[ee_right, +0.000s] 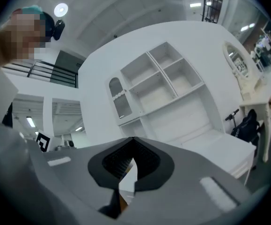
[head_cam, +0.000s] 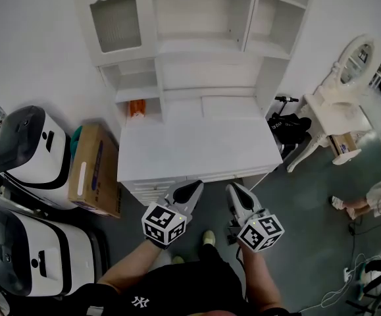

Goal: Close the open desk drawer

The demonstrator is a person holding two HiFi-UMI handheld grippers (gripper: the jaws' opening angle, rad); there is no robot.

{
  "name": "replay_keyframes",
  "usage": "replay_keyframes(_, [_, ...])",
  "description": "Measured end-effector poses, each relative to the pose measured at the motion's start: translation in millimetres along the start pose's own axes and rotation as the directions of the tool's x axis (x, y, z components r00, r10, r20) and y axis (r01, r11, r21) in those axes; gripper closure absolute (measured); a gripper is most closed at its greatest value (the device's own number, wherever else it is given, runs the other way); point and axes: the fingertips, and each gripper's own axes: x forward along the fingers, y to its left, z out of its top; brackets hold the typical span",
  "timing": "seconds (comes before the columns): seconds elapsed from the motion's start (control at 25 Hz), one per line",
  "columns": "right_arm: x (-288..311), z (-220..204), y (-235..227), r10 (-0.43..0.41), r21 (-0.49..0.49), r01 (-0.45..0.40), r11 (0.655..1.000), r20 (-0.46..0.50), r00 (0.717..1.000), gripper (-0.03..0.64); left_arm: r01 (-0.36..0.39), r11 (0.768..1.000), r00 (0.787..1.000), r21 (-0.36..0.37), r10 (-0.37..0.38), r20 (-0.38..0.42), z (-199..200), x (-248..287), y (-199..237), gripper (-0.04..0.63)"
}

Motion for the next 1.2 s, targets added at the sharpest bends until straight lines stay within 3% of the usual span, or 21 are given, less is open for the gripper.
replay_keyframes(0.28, [-6.7,-1.0,20.3,-0.036,-0.128,0.035,0.991,-0.004,0.999,0.598,0.0,1.0,1.0,0.011,0.0,0.015,3.9,-15.0,-6.7,0.595])
replay_keyframes(1.2, [-1.4,-20.2,28.9,-0.066,-0.165,0.06,0.984,-0.027,0.997,0.598,-0.011,1.0,1.0,0.022,0.011,0.006,-5.1,-24.9,-0.8,0.595])
